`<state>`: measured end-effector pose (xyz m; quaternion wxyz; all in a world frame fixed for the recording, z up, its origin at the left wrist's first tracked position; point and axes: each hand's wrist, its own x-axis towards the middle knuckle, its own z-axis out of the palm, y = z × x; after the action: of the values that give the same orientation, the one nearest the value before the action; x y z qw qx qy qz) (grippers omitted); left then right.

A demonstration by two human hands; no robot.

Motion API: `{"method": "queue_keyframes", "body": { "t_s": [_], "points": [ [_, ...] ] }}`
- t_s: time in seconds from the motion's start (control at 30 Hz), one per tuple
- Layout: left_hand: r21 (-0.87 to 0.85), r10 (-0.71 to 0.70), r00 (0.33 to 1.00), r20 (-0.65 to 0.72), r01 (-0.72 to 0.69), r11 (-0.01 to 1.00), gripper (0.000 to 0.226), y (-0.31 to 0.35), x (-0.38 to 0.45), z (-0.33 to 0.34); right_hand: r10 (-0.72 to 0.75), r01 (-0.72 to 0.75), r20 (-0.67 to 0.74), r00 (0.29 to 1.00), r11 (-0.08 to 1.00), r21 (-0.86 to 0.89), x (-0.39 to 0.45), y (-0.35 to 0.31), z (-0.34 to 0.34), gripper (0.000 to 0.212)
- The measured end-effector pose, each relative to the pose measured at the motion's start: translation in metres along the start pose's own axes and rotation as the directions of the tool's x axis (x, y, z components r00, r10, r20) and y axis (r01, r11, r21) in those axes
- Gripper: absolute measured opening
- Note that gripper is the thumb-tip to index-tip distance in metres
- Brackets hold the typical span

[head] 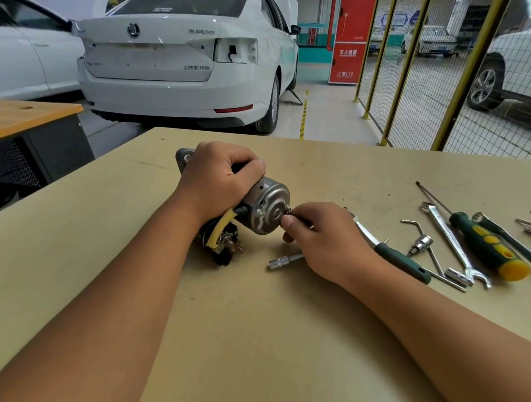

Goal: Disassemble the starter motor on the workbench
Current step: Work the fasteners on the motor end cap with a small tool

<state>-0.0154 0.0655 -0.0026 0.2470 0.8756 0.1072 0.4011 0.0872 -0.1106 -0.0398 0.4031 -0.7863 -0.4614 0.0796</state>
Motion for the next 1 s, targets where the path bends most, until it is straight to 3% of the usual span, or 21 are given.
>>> {"method": "queue_keyframes", "body": {
  "t_s": [0.07, 0.23, 0.37, 0.43, 0.63, 0.77, 0.83, 1.0],
  "points": [
    [0.001, -0.002, 1.0, 0.001, 0.002, 1.0, 0.027, 0.0001, 0.0, -0.0002, -0.001, 0.001, 0.008, 1.0, 1.0, -0.03, 0.0007, -0.0003, 0.001, 0.022],
    [0.002, -0.002, 1.0, 0.007, 0.002, 1.0, 0.026, 0.001, -0.0007, 0.0, -0.014, 0.016, -0.145, 0.989, 1.0, 0.007, -0.001, 0.0013, 0.0033, 0.01],
    [0.006, -0.002, 1.0, 0.008, 0.002, 1.0, 0.027, 0.0013, -0.0003, -0.001, -0.005, 0.004, 0.019, 1.0, 0.999, 0.047, 0.0011, 0.0035, -0.0035, 0.022],
    [0.003, -0.002, 1.0, 0.007, 0.002, 1.0, 0.026, 0.0022, -0.0004, -0.0011, -0.013, 0.013, 0.035, 0.999, 1.0, 0.014, 0.0024, 0.0037, -0.0024, 0.025],
    [-0.001, -0.004, 1.0, 0.01, 0.004, 1.0, 0.026, 0.0032, -0.0011, -0.0008, -0.007, 0.019, -0.142, 0.99, 0.996, 0.083, 0.0011, 0.0048, 0.0017, 0.007],
    [-0.003, -0.002, 1.0, 0.013, 0.002, 1.0, 0.026, 0.0023, -0.0012, -0.0004, 0.019, -0.021, 0.035, 0.999, 0.998, 0.061, 0.0026, 0.0044, -0.0034, 0.028],
    [-0.003, -0.005, 1.0, 0.012, 0.005, 1.0, 0.026, 0.0025, -0.0013, -0.0006, 0.008, -0.008, 0.08, 0.997, 1.0, 0.004, 0.0026, 0.004, -0.0028, 0.028],
    [0.001, -0.006, 1.0, 0.008, 0.006, 1.0, 0.026, 0.0029, -0.0017, -0.001, -0.003, 0.009, -0.093, 0.996, 0.998, 0.07, 0.0009, 0.0049, 0.0005, 0.007]
  ]
}}
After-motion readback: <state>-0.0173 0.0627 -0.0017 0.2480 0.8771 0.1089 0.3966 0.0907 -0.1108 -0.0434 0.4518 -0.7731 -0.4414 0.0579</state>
